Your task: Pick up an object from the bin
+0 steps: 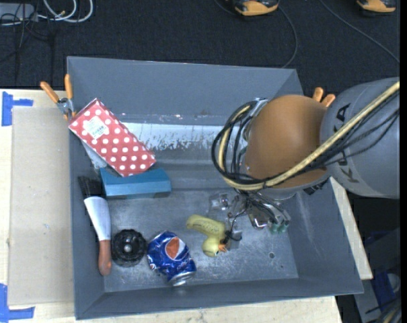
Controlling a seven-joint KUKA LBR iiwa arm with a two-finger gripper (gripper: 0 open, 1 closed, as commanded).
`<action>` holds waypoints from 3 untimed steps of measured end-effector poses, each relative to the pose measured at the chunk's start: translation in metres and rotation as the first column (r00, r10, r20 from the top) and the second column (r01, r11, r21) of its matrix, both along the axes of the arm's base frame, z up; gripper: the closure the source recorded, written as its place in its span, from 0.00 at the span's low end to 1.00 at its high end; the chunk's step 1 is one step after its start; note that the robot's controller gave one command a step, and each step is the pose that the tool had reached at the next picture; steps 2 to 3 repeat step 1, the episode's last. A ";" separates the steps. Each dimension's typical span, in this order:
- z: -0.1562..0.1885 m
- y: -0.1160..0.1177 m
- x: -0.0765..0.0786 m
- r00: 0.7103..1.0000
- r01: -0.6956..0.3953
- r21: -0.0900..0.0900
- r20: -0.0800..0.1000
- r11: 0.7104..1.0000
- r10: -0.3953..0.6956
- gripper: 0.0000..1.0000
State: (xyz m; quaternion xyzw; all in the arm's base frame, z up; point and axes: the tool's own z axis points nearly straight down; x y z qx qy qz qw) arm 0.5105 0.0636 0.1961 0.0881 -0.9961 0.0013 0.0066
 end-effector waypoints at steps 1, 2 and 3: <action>0.062 0.008 0.015 1.000 0.006 0.001 0.008 1.000 -0.006 1.00; 0.062 0.008 0.015 1.000 0.006 0.001 0.008 1.000 -0.006 1.00; 0.062 0.008 0.015 1.000 0.006 0.001 0.008 1.000 -0.006 1.00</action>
Offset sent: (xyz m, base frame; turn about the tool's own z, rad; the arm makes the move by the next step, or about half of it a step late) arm 0.0108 0.0032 0.0983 0.0062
